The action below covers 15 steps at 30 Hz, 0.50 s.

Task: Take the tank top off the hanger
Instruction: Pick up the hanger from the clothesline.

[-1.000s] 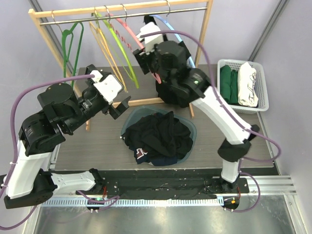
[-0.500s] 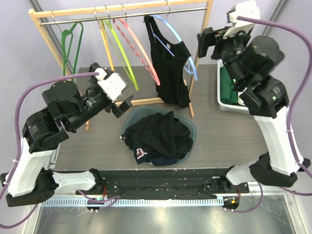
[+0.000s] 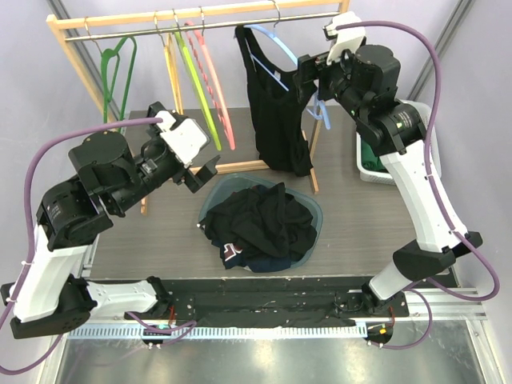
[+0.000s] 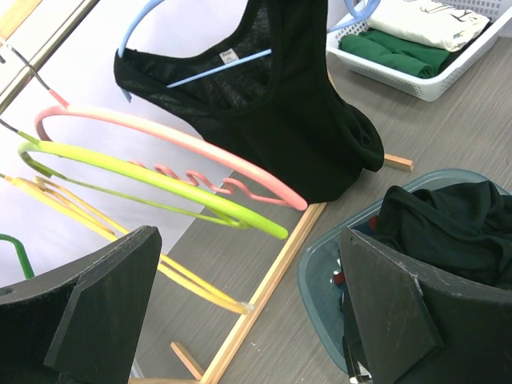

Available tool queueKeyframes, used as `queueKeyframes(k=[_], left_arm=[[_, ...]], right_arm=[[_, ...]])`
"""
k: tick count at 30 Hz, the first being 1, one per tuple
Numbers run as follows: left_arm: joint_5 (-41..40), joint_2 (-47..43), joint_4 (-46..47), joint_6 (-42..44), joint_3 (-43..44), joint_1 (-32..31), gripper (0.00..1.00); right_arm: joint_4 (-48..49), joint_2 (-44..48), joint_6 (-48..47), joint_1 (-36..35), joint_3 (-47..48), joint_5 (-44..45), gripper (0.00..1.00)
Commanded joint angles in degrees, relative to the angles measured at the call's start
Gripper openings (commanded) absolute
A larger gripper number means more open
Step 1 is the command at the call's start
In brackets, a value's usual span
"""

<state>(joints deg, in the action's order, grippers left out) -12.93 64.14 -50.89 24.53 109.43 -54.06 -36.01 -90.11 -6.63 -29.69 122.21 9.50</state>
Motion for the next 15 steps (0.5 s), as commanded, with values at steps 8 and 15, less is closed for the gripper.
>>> queueKeyframes(k=[8,15], left_arm=[[0.9,0.2,1.9,1.0,1.5,0.3,0.99],[1.1,0.6,1.9,1.0,2.4,0.2,0.99]], right_arm=[[1.9,0.5,5.8,0.8,-1.6,-11.5,0.63],[1.8,3.0,6.5,0.8,-6.1,-13.0,0.36]])
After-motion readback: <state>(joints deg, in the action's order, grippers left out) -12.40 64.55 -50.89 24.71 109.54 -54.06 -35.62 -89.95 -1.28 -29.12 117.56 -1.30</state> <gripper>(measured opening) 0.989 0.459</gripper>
